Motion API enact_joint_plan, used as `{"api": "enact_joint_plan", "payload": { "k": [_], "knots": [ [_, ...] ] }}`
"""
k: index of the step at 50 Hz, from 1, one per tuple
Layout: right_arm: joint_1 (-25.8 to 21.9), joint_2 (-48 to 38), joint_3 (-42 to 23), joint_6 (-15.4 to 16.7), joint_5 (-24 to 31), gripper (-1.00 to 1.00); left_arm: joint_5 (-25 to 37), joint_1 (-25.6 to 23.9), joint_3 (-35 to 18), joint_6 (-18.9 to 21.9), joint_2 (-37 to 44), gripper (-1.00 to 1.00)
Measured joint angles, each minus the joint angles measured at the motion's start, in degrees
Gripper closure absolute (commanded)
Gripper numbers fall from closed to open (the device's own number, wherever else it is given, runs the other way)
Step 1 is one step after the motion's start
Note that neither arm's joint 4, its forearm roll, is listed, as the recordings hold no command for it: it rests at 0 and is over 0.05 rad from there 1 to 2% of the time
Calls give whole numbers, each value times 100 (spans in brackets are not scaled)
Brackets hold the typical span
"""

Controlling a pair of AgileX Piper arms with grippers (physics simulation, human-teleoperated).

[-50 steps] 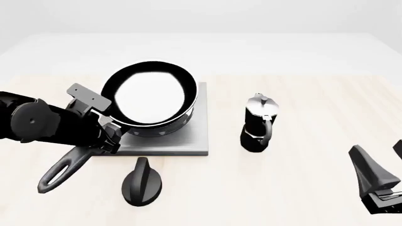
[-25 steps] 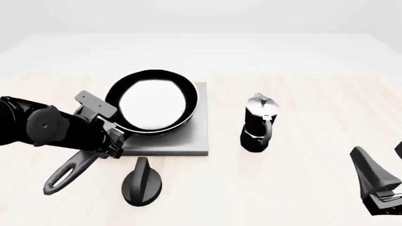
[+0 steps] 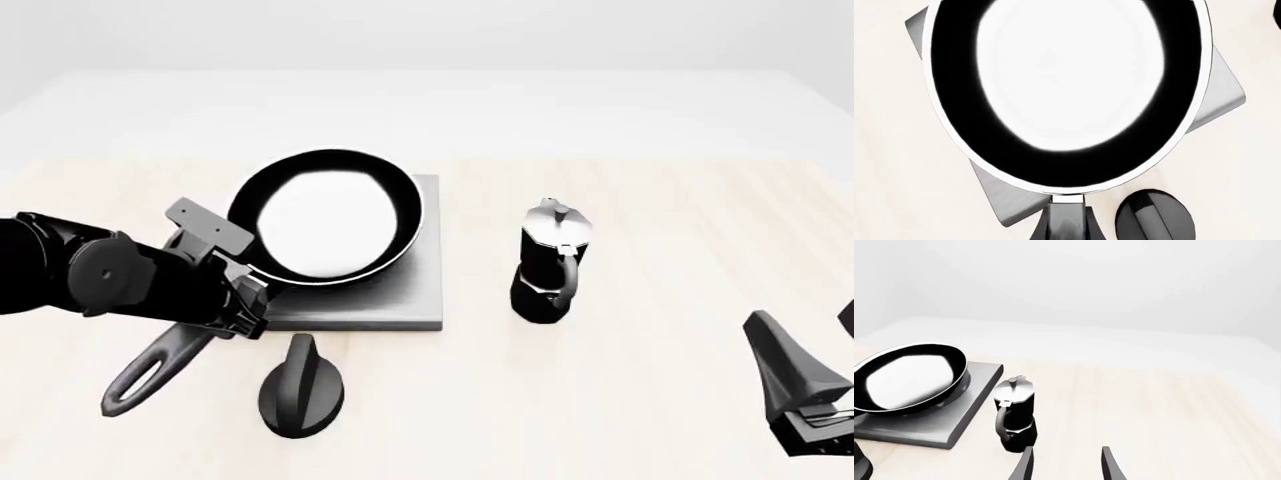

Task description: Turn on the stove and put the frying pan on it.

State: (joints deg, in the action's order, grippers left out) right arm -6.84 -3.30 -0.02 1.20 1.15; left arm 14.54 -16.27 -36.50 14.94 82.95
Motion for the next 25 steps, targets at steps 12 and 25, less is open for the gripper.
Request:
{"api": "enact_joint_plan", "payload": {
  "k": [12,25],
  "knots": [
    [-7,10,0,3,19,-100,-74,11,-3,-6,50,-100],
    [-17,47,0,2,52,-100,-75,19,-102,17,47,-100]
  ]
}}
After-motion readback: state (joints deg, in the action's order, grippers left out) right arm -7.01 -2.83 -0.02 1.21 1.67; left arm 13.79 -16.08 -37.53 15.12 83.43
